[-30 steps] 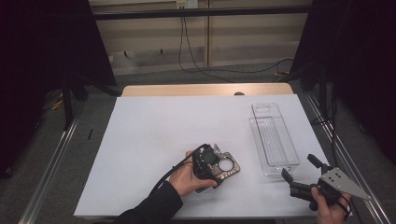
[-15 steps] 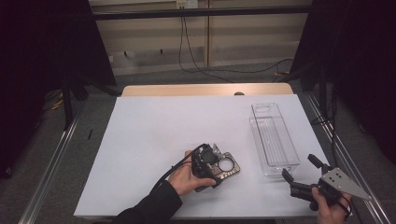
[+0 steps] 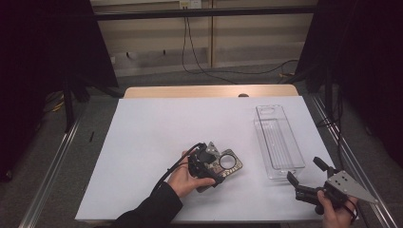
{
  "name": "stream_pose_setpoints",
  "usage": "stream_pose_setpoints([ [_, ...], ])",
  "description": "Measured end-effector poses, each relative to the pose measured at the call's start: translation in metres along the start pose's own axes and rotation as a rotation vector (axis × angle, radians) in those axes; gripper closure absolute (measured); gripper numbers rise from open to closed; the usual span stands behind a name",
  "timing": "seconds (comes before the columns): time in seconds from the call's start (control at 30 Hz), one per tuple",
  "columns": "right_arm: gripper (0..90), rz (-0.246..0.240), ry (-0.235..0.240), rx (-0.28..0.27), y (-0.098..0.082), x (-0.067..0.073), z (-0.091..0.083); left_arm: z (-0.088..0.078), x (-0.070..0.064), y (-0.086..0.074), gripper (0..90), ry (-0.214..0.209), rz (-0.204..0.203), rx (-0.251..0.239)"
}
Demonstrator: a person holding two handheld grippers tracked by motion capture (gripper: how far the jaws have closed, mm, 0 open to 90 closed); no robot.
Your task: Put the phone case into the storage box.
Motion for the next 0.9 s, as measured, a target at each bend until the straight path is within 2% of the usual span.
stream_pose_setpoints([
  [0.07,0.0,0.001,0.000,0.000,0.000,0.000,0.000,-0.002,0.000,0.000,12.3,-0.004,-0.016,-0.031],
  [0.2,0.0,0.001,-0.001,-0.001,0.000,0.000,0.000,-0.008,0.002,-0.001,12.3,-0.001,-0.003,-0.067],
  [0.23,0.0,0.001,-0.001,-0.001,0.000,0.000,0.000,-0.009,0.002,-0.001,12.3,-0.002,-0.017,-0.087],
  [0.4,0.0,0.004,-0.005,-0.002,0.000,0.000,0.000,-0.014,0.004,-0.003,12.3,0.002,-0.009,-0.116],
  [0.5,0.0,0.004,-0.005,-0.004,0.000,0.000,0.000,-0.018,0.004,-0.004,12.3,0.001,-0.027,-0.174],
  [0.53,0.0,0.005,-0.004,-0.004,0.000,0.000,0.000,-0.020,0.005,-0.004,12.3,0.006,-0.019,-0.180],
  [0.63,0.0,0.008,-0.001,-0.006,0.000,0.000,-0.001,-0.027,0.007,-0.006,12.3,0.012,-0.022,-0.237],
  [0.7,0.0,0.006,0.000,-0.006,0.000,0.000,-0.001,-0.031,0.008,-0.006,12.3,0.003,-0.026,-0.261],
  [0.9,0.0,0.012,0.010,-0.014,0.001,0.002,0.000,-0.037,0.011,-0.012,12.3,0.011,-0.026,-0.307],
])
Point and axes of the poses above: each handheld gripper's, and its own axes: z roughly forward along the jaws, y roughly out of its top, x roughly to its left, the point moved 1 cm from there along z, roughly forward along the jaws
